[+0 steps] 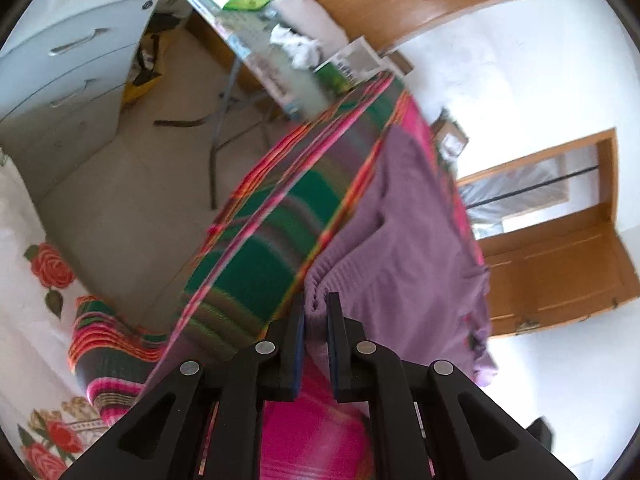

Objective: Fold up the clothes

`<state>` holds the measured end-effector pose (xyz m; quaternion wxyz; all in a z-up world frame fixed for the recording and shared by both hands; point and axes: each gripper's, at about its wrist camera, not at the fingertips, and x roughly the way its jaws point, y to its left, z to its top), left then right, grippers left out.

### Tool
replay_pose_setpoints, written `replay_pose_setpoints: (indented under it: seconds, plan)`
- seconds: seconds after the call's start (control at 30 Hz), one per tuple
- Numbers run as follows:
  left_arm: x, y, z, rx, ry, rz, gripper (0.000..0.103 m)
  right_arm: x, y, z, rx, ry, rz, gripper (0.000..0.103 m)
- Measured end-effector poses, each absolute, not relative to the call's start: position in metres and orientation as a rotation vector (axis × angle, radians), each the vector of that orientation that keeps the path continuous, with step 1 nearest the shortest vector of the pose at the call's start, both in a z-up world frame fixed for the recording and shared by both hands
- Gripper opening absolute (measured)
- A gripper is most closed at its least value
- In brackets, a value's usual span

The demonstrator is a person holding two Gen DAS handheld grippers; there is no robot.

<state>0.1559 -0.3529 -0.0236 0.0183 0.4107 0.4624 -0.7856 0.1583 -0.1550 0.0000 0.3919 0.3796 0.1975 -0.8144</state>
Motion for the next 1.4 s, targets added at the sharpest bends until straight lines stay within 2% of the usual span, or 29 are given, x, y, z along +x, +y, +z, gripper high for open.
replay_pose_setpoints:
  seconds: [0.03,0.2,0.33,0.4,0.53,0.57,0.67,0.8,1.1,1.17,1.33,1.4]
  plan:
    - [0.156,-0.351,-0.024,1.282,1.411,-2.444,0.010,0.158,-0.154,0.001,0.965,0.494,-2.058,0.011]
    - [0.159,-0.348,-0.007,1.257,1.266,-2.492,0.013,0.160,-0.130,0.012,0.968,0.388,-2.017,0.017]
    - [0.167,-0.351,0.007,1.171,1.156,-2.493,0.014,0.156,-0.086,0.029,0.965,0.241,-2.055,0.021]
    - [0.170,-0.351,0.014,1.143,1.157,-2.511,0.019,0.153,-0.054,0.036,0.979,0.148,-2.094,0.022]
    - [0.169,-0.334,0.030,1.114,1.050,-2.593,0.020,0.147,0.015,0.050,0.958,0.040,-2.285,0.026]
    - [0.167,-0.328,0.032,1.124,1.049,-2.616,0.020,0.145,0.026,0.051,0.957,0.031,-2.329,0.026]
    - [0.158,-0.307,0.036,1.165,0.998,-2.690,0.029,0.137,0.077,0.052,0.995,-0.044,-2.504,0.026]
    - [0.146,-0.278,0.032,1.239,1.013,-2.758,0.029,0.132,0.142,0.042,1.078,-0.122,-2.695,0.026]
    - [0.122,-0.201,0.020,1.467,0.803,-2.875,0.029,0.147,0.278,0.020,1.240,-0.362,-3.018,0.028]
    - [0.119,-0.186,0.019,1.502,0.735,-2.898,0.036,0.152,0.306,0.018,1.256,-0.412,-3.083,0.028]
    - [0.113,-0.162,0.015,1.579,0.669,-2.924,0.037,0.161,0.368,0.012,1.284,-0.555,-3.241,0.036]
    - [0.111,-0.156,0.011,1.614,0.667,-2.912,0.037,0.164,0.395,0.007,1.298,-0.683,-3.255,0.039]
